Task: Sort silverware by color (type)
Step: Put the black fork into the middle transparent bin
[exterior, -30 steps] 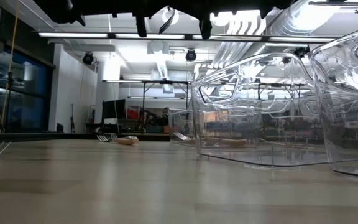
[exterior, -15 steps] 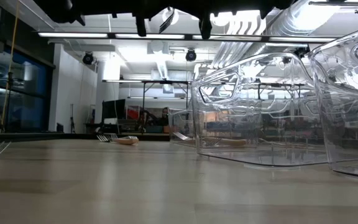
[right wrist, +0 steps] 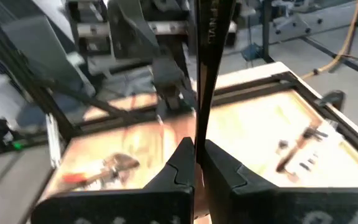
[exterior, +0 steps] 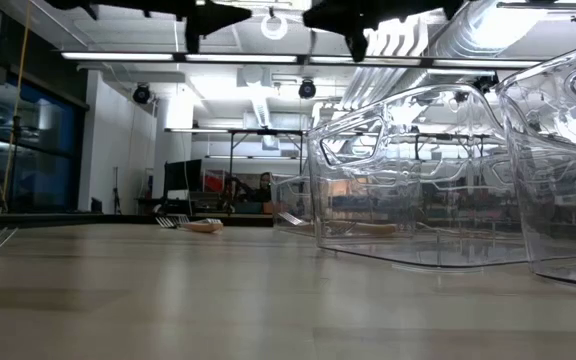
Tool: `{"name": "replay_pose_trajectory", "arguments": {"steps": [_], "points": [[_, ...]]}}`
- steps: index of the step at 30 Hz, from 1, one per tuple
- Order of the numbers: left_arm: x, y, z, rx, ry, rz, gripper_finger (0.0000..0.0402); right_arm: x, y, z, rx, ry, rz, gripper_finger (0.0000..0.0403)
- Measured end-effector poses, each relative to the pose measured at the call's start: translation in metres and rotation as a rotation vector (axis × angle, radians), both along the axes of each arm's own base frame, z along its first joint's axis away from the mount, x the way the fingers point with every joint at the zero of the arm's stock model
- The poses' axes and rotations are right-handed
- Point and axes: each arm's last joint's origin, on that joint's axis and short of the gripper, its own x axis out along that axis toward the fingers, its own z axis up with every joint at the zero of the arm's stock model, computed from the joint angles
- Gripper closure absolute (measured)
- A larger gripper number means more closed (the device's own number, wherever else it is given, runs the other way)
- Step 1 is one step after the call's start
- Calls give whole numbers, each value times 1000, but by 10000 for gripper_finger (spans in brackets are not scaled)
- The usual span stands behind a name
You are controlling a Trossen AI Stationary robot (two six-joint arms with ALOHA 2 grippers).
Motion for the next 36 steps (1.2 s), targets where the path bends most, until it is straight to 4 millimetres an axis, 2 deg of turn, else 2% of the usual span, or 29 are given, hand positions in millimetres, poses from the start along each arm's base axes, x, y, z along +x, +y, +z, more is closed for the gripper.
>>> {"name": "replay_pose_trajectory", "arguments": {"steps": [8, 12, 16, 21, 27, 36], "points": [[-47, -7, 6, -34, 141, 3, 230, -48, -3, 18, -62, 109, -78, 402], [-63, -9, 14, -35, 112, 21, 242, -71, 1, 29, -92, 112, -117, 402], [-70, -10, 21, -10, 58, 35, 263, -84, 3, 39, -106, 64, -133, 402], [-69, -9, 23, 2, 33, 40, 308, -89, 5, 43, -112, 45, -133, 402], [-67, -9, 21, -15, 43, 54, 392, -88, 5, 43, -109, 49, -133, 403], [-67, -9, 21, -16, 43, 54, 400, -88, 5, 43, -109, 47, -120, 403]]}}
